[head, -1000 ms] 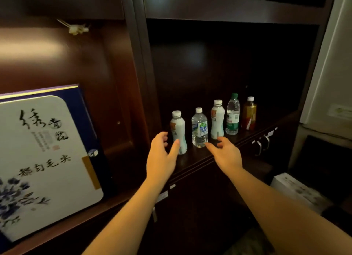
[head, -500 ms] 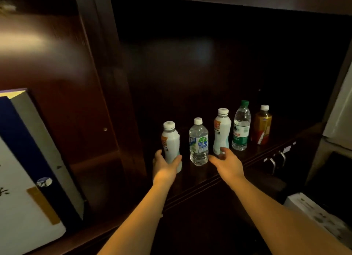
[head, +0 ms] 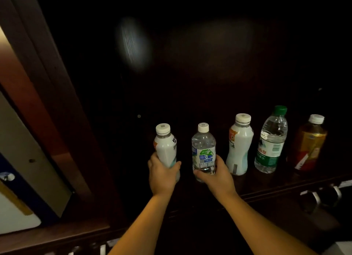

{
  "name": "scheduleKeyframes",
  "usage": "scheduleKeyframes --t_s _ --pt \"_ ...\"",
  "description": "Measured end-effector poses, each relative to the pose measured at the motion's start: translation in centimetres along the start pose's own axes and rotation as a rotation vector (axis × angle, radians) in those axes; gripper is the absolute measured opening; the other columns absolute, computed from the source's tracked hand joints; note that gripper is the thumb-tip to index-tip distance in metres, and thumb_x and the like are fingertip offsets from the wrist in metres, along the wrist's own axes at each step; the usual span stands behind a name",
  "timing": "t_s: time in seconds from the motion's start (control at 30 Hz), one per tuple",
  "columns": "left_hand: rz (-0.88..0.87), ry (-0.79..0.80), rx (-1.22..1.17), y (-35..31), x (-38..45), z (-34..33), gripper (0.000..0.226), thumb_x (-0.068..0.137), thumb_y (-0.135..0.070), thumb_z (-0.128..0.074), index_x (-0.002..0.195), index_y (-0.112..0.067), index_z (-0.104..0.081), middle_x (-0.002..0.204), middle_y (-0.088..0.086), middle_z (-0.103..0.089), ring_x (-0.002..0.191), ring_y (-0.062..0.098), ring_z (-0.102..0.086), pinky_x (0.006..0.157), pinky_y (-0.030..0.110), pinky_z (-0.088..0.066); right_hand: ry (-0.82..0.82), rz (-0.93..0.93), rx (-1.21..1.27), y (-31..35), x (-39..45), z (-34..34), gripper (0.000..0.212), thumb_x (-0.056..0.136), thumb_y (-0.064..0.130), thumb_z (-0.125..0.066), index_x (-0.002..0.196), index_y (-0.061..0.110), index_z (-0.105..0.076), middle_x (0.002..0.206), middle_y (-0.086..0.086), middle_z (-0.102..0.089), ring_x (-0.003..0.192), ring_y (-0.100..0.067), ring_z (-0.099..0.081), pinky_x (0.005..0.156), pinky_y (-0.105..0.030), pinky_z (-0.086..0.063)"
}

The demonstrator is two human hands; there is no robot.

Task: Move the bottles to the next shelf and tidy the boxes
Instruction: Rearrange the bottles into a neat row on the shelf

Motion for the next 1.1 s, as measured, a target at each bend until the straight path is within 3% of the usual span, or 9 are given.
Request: scheduleKeyframes --t_s 0.13,0.23,0.33,0.43,0.57,0.73,0.8,0.93,1.1 --pt "0.017 0.114 -0.163 1.1 -0.2 0.8 0.073 0.071 -0.025 -0.078 0.132 -0.022 -0.038 0.115 0.001 -0.059 0.103 0.020 -0.060 0.085 0.042 -0.052 -0.021 0.033 0.016 -0.2 0.2 -0.4 0.058 0.062 0.033 -0.087 0.110 0.032 -0.054 0.098 0.014 -0.067 0.084 0.011 -0.062 0.061 -0.005 -0.046" --pt "0.034 0.206 -0.228 1.7 -0.1 1.4 0.066 0.068 -0.025 -0.074 0.124 -0.031 -0.038 0.112 -0.003 -0.059 0.101 0.014 -0.060 0.079 0.034 -0.052 -0.007 -0.012 0.043 -0.6 0.6 -0.4 0.062 0.064 0.027 -0.085 0.116 0.027 -0.051 0.094 0.016 -0.066 0.078 0.011 -0.062 0.055 -0.006 -0.045" --pt "0.033 0.257 -0.248 1.9 0.0 1.5 0.069 0.060 -0.039 -0.076 0.120 -0.035 -0.040 0.112 -0.007 -0.060 0.098 0.005 -0.060 0.072 0.024 -0.049 0.082 -0.077 0.081 -0.9 1.1 0.1 0.074 0.065 0.019 -0.082 0.129 0.024 -0.044 0.103 0.015 -0.065 0.088 0.000 -0.063 0.066 -0.015 -0.045" --pt "-0.022 0.210 -0.195 2.2 0.3 1.3 0.072 0.060 -0.042 -0.084 0.120 -0.028 -0.045 0.115 -0.007 -0.052 0.100 0.005 -0.057 0.080 0.028 -0.050 0.162 -0.069 0.122 -0.8 1.4 0.7 0.088 0.065 0.014 -0.083 0.139 0.026 -0.036 0.112 0.013 -0.065 0.096 -0.003 -0.064 0.075 -0.019 -0.048" --pt "-0.042 0.230 -0.186 2.5 0.6 1.3 0.058 0.067 -0.029 -0.079 0.114 -0.036 -0.046 0.112 -0.006 -0.056 0.098 0.005 -0.060 0.074 0.020 -0.048 0.186 -0.053 0.098 -0.4 1.4 1.1 0.089 0.060 0.021 -0.089 0.134 0.032 -0.040 0.109 0.016 -0.063 0.092 0.008 -0.063 0.065 -0.010 -0.049" --pt "-0.021 0.273 -0.234 2.9 0.6 1.5 0.061 0.073 -0.015 -0.073 0.121 -0.034 -0.042 0.108 -0.010 -0.060 0.097 0.005 -0.060 0.072 0.021 -0.046 0.045 -0.018 -0.057 0.0 1.0 0.4 0.092 0.047 0.043 -0.092 0.122 0.016 -0.046 0.122 -0.006 -0.053 0.111 -0.022 -0.056 0.092 -0.043 -0.052" --pt "-0.026 0.283 -0.234 2.9 0.5 1.7 0.059 0.074 -0.013 -0.072 0.121 -0.032 -0.042 0.107 -0.009 -0.060 0.095 0.004 -0.060 0.070 0.018 -0.046 0.044 -0.036 -0.020 -0.2 0.9 0.4 0.090 0.048 0.038 -0.091 0.121 0.019 -0.043 0.122 -0.004 -0.052 0.110 -0.019 -0.057 0.092 -0.040 -0.052" --pt "-0.025 0.289 -0.242 2.8 0.4 1.8 0.058 0.075 -0.011 -0.072 0.122 -0.029 -0.043 0.105 -0.009 -0.061 0.093 0.003 -0.061 0.068 0.017 -0.046 0.168 -0.092 0.065 -0.8 0.8 1.1 0.080 0.057 0.025 -0.084 0.125 0.025 -0.041 0.108 0.013 -0.063 0.096 -0.004 -0.064 0.075 -0.019 -0.050" --pt "-0.037 0.290 -0.245 2.9 0.3 1.8 0.056 0.076 -0.014 -0.072 0.121 -0.032 -0.044 0.105 -0.010 -0.062 0.092 0.002 -0.062 0.065 0.015 -0.046 0.116 0.026 -0.032 -0.3 0.6 0.5 0.082 0.052 0.040 -0.088 0.122 0.025 -0.048 0.117 -0.001 -0.061 0.108 -0.015 -0.059 0.091 -0.035 -0.052"
Point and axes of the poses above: each hand's wrist, its own x-axis towards the middle knuckle, its own z-axis out of the back of the hand, y = z × x, the point moved 1 cm from there along x, towards the middle knuckle
